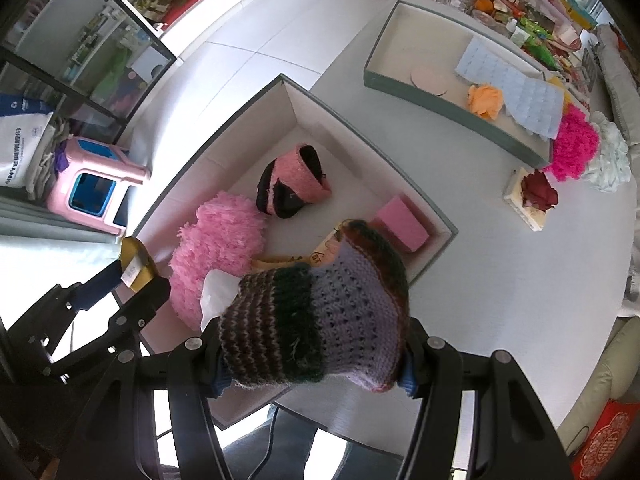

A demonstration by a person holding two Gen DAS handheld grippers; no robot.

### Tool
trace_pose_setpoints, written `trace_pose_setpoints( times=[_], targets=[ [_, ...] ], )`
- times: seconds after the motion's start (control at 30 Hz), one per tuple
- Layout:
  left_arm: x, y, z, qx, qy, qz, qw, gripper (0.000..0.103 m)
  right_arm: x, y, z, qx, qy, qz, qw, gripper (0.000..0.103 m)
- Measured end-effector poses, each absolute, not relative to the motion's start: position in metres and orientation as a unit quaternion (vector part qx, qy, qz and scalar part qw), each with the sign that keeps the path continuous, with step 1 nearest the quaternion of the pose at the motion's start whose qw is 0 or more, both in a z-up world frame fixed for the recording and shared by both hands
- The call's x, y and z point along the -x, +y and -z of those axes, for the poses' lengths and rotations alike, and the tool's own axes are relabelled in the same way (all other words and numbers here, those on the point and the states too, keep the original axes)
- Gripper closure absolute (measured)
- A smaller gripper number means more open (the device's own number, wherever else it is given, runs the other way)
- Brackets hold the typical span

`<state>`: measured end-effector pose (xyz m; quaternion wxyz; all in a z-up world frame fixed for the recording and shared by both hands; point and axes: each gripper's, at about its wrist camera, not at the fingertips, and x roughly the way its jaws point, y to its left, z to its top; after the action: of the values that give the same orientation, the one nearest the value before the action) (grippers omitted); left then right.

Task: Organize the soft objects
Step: 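Carry the yellow sponge and striped knit hat over the white box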

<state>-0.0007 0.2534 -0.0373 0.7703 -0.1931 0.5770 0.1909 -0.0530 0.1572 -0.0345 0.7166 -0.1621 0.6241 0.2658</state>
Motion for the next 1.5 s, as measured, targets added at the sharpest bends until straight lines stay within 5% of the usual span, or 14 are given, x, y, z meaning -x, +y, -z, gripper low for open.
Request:
trace_pose_setpoints(
  times=[1.5],
  targets=[
    [-0.012, 0.251, 0.055, 0.181, 0.608, -0.198, 0.747, 0.053, 0.043, 0.174, 0.051, 0.182, 0.636, -0.266, 0.701, 0.037]
  ],
)
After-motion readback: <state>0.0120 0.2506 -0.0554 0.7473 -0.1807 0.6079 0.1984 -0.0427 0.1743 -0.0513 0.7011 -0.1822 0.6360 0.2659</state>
